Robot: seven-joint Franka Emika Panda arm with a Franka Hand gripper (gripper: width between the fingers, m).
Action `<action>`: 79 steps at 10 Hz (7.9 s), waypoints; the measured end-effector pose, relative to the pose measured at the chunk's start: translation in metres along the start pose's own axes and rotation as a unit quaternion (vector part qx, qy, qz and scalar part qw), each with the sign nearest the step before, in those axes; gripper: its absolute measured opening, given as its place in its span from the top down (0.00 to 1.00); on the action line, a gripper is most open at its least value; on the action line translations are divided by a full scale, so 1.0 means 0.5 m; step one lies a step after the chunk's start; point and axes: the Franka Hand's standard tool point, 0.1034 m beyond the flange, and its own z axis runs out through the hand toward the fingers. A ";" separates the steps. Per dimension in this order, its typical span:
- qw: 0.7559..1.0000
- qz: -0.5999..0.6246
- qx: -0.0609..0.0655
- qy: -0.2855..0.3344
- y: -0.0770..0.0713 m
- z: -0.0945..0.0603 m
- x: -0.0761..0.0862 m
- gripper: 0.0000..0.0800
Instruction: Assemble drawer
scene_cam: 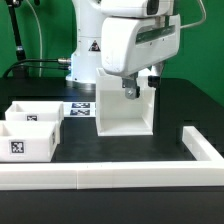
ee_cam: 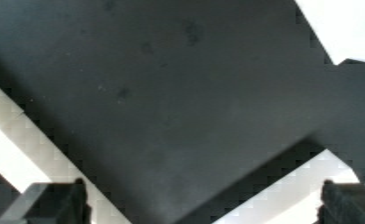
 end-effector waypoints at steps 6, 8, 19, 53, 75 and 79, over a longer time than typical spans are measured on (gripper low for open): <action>1.000 0.008 -0.003 0.003 -0.003 -0.002 0.000 0.19; 0.998 0.066 -0.019 0.018 -0.057 -0.013 -0.025 0.19; 0.940 0.339 -0.047 0.014 -0.213 -0.055 -0.054 0.19; 0.910 0.408 0.021 0.075 -0.105 0.029 0.029 0.95; 0.523 0.830 0.091 0.173 0.015 -0.013 0.112 0.94; 0.404 0.893 0.125 0.154 0.024 -0.011 0.095 0.94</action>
Offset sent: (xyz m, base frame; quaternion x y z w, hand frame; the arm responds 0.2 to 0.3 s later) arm 0.0000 0.0000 0.0000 0.0000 0.0000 0.0000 1.0000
